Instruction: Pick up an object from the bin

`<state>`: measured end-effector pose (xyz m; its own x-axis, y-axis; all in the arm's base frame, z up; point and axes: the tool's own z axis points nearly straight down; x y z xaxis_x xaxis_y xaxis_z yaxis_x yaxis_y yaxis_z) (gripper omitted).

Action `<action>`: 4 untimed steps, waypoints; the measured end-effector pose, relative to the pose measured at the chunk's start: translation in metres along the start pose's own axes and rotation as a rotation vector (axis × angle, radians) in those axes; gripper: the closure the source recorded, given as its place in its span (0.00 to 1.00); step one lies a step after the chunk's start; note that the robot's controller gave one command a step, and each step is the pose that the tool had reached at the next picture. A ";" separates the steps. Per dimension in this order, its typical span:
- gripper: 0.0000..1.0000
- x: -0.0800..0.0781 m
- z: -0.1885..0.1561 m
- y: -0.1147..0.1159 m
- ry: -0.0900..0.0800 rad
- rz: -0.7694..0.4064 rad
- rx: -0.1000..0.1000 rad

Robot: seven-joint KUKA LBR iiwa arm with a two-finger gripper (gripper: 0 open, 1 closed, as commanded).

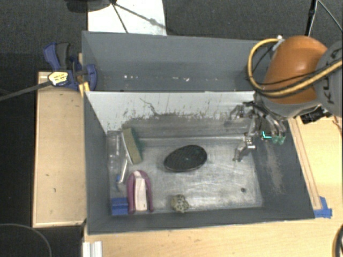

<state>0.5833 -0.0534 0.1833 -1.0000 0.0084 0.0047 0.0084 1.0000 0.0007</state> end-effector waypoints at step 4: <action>0.00 0.010 -0.118 0.070 -0.009 -0.047 0.001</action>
Offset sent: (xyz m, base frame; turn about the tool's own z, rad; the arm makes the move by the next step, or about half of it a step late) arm 0.0012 0.0877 -0.1133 -0.0633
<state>0.5743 0.0169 0.3013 -0.9993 -0.0383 -0.0042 -0.0383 0.9993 0.0000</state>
